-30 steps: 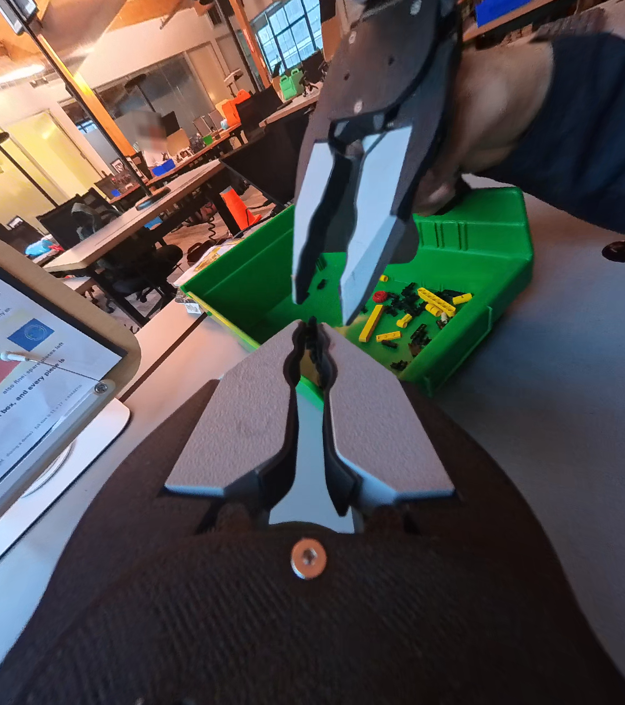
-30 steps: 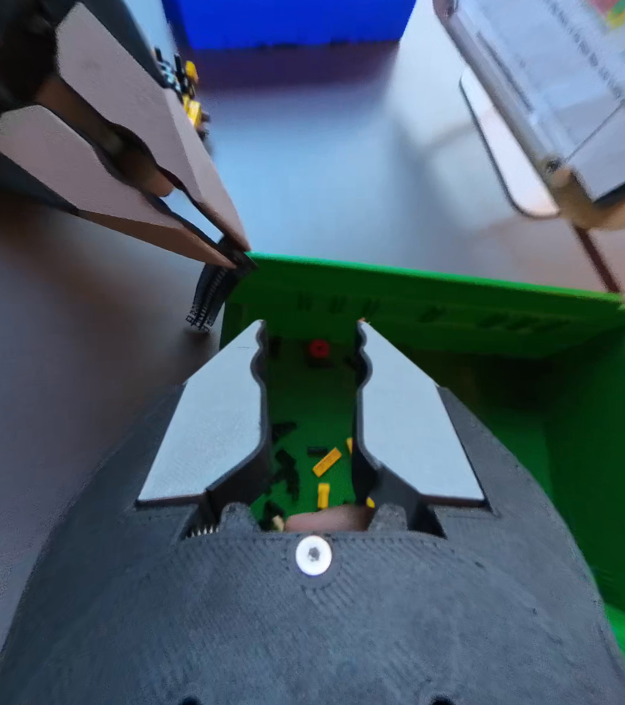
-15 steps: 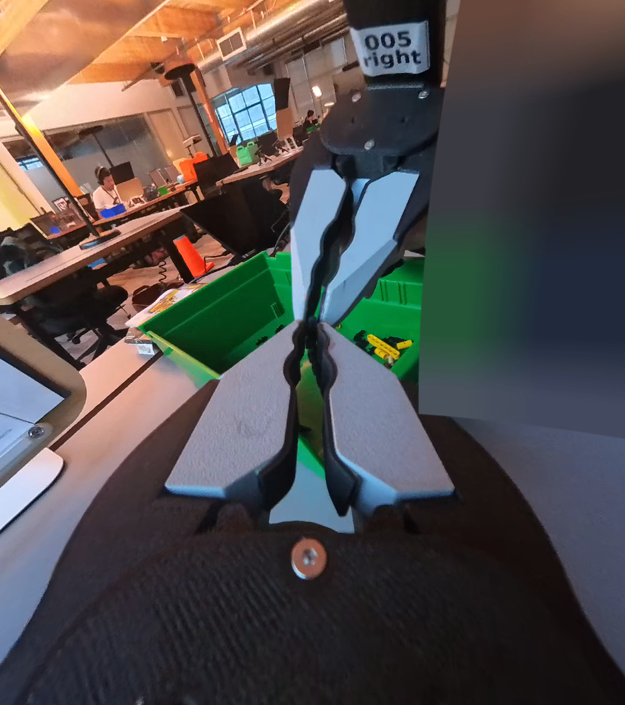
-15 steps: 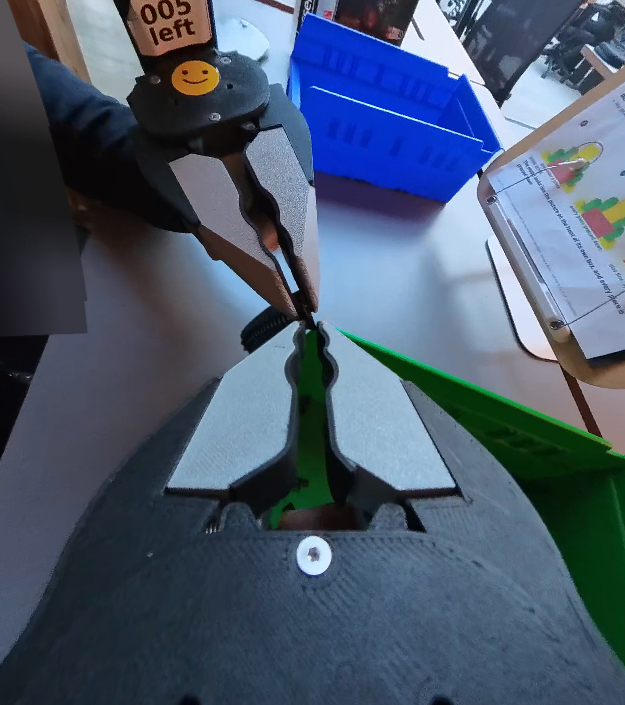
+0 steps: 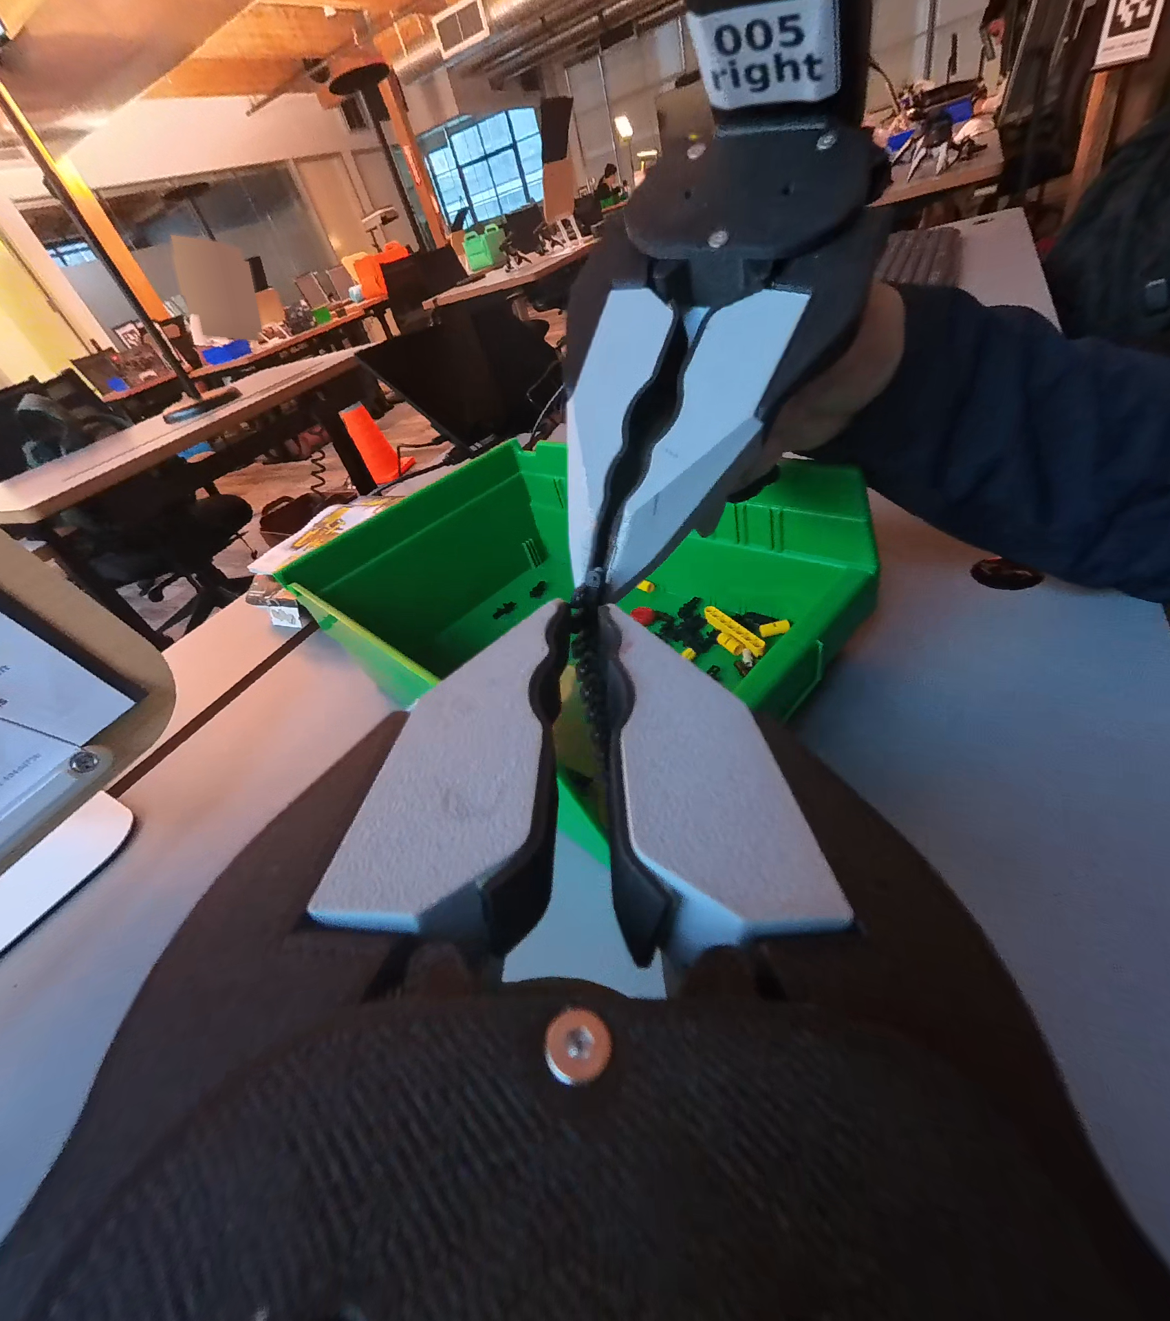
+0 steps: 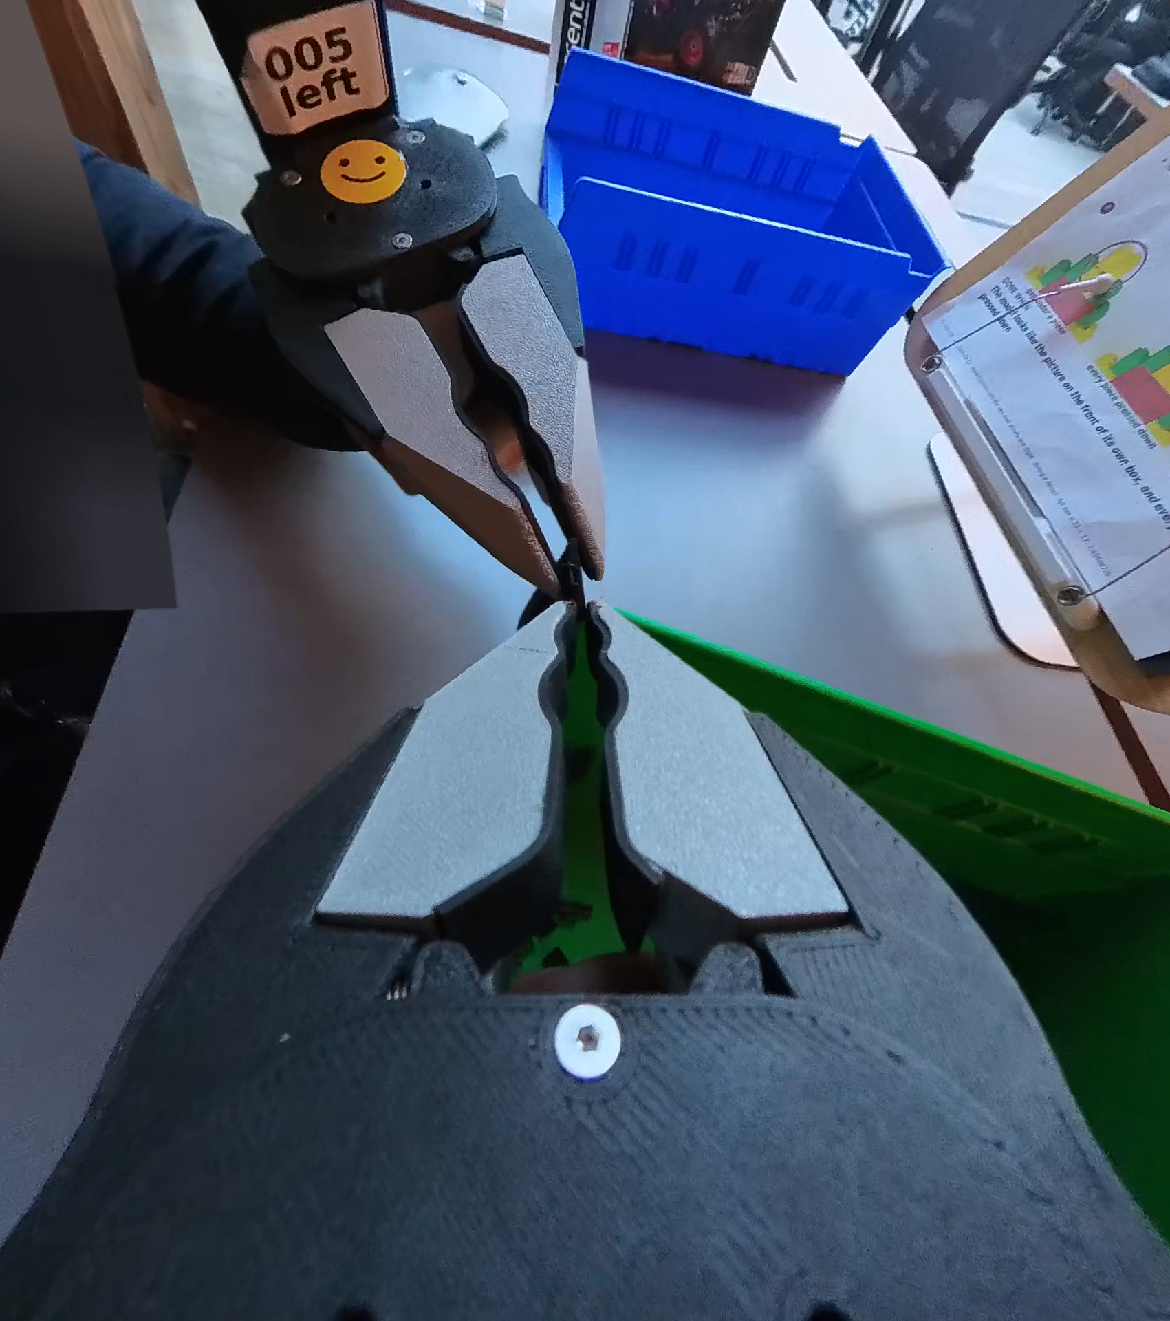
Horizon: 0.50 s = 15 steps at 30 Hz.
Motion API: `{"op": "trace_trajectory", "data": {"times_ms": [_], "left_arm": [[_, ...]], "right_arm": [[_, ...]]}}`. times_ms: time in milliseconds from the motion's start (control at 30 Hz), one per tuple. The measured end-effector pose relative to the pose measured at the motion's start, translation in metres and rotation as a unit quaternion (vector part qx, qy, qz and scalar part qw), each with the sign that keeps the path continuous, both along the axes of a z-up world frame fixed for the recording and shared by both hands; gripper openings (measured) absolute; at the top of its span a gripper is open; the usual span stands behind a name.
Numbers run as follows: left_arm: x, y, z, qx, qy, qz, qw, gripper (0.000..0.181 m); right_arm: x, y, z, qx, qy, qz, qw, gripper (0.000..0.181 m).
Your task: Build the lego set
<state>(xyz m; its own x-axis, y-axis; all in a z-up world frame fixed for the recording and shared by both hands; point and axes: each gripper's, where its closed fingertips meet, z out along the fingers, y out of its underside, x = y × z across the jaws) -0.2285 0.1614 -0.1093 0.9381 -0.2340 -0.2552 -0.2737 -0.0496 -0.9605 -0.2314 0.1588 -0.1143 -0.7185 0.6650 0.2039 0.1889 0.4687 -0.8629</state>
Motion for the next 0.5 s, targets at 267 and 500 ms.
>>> {"op": "trace_trajectory", "data": {"times_ms": [267, 500], "left_arm": [[0.002, 0.001, -0.009, -0.034, -0.002, -0.002, 0.999, 0.002], [0.007, 0.001, -0.011, -0.042, 0.003, -0.009, 0.999, 0.002]], "right_arm": [[0.004, -0.003, 0.002, -0.014, -0.001, 0.019, 1.0, 0.01], [0.004, -0.005, -0.002, 0.005, 0.004, 0.022, 1.0, 0.004]]}}
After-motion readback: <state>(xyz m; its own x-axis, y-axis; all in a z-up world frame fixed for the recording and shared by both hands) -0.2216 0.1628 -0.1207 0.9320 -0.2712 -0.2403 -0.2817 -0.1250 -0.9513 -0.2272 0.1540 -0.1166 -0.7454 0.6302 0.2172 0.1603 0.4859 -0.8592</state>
